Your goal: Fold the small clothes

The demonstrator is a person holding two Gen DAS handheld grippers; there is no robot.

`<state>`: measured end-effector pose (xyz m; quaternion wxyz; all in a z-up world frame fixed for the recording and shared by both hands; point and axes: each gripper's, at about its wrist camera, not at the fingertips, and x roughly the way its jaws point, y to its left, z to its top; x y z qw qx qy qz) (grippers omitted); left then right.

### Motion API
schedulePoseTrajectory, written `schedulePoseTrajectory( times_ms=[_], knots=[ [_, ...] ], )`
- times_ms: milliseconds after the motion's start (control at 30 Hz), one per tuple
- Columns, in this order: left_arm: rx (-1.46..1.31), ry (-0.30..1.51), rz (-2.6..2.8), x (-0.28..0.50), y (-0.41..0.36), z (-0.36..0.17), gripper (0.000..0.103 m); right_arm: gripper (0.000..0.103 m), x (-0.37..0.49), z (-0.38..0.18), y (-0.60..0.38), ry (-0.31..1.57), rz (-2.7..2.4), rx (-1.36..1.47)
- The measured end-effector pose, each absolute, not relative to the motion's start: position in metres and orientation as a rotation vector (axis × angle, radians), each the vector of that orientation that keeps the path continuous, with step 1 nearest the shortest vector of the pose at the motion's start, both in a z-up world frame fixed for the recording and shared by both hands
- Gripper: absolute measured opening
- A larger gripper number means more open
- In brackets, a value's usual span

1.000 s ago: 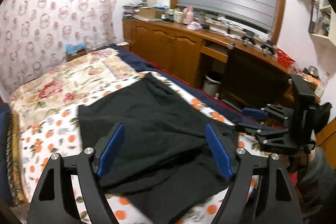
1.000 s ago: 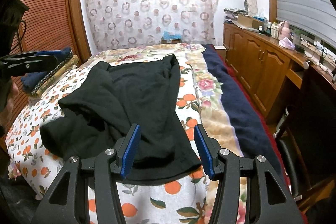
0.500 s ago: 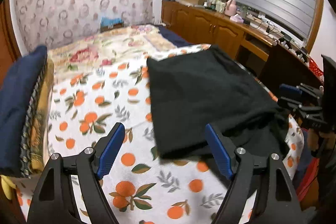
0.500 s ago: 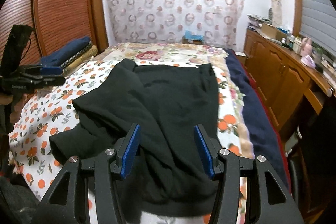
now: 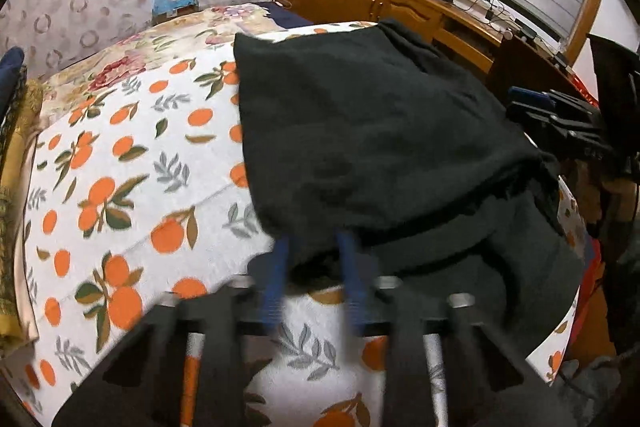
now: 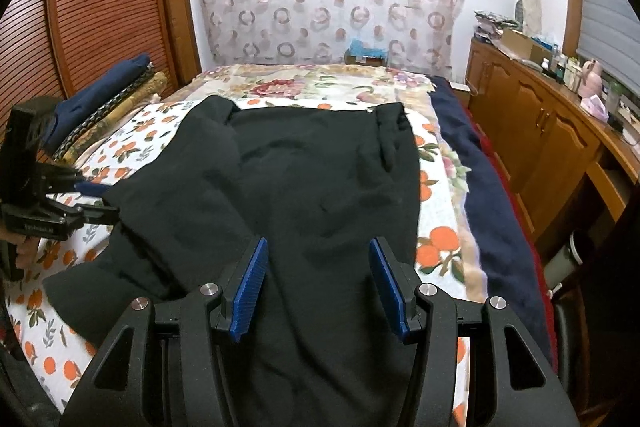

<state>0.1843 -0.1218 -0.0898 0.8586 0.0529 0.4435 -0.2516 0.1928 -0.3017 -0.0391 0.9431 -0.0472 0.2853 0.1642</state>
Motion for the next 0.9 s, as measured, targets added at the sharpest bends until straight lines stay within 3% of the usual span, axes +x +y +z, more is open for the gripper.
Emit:
schedulePoseTrajectory(
  times_ms=[467, 900],
  knots=[
    [0.153, 0.717, -0.613, 0.281, -0.204, 0.012, 0.010, 0.055, 0.211, -0.022, -0.320, 0.514, 0.361, -0.078],
    [0.213, 0.771, -0.682, 0.356, -0.275, -0.011, 0.010, 0.055, 0.242, -0.027, -0.326, 0.552, 0.343, -0.093]
  ],
)
